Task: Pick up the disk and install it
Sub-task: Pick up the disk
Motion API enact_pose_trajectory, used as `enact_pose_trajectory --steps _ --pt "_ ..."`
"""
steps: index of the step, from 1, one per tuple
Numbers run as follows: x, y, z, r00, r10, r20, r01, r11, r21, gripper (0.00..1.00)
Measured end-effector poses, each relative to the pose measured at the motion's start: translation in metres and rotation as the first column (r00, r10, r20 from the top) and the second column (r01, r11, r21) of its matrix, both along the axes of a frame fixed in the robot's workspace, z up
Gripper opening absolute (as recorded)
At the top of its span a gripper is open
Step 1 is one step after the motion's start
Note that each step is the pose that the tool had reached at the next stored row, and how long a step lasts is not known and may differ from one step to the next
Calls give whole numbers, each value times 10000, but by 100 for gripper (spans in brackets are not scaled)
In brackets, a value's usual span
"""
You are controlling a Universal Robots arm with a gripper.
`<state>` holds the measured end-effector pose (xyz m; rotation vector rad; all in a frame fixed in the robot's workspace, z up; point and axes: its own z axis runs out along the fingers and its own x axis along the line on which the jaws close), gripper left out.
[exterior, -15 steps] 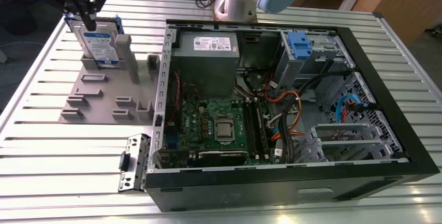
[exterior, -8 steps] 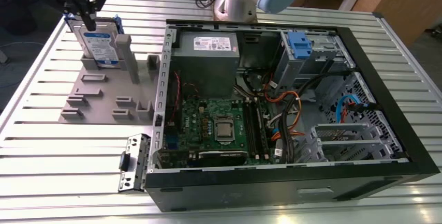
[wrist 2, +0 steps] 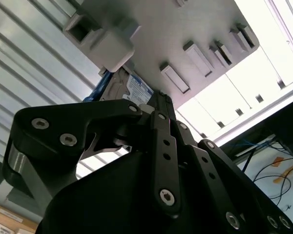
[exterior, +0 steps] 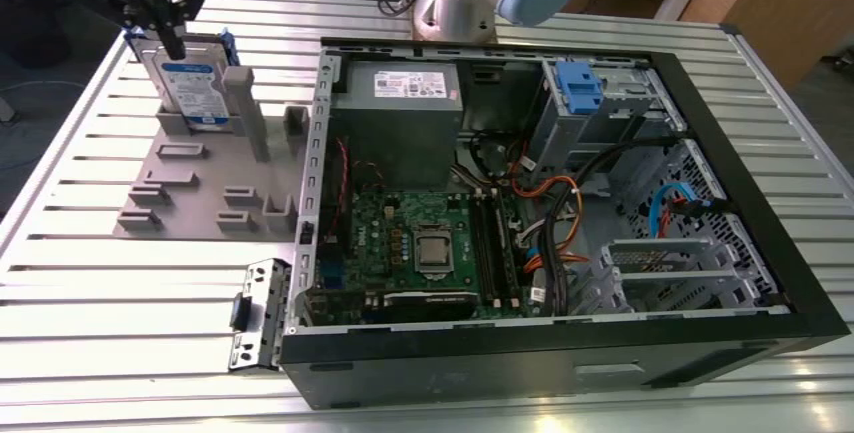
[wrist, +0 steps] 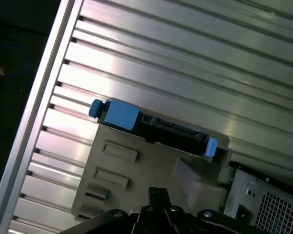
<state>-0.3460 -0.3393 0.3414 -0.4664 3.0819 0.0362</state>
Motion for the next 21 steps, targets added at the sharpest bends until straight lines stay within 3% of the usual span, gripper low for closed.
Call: enact_pose_trajectory --steps 10,16,21 --pt "0 0 0 9961 881 0 -881 9961 0 10" --pt "0 0 0 9901 1403 0 -1403 9901 0 10" --pt "0 0 0 9828 1846 0 -1846 9828 0 10"
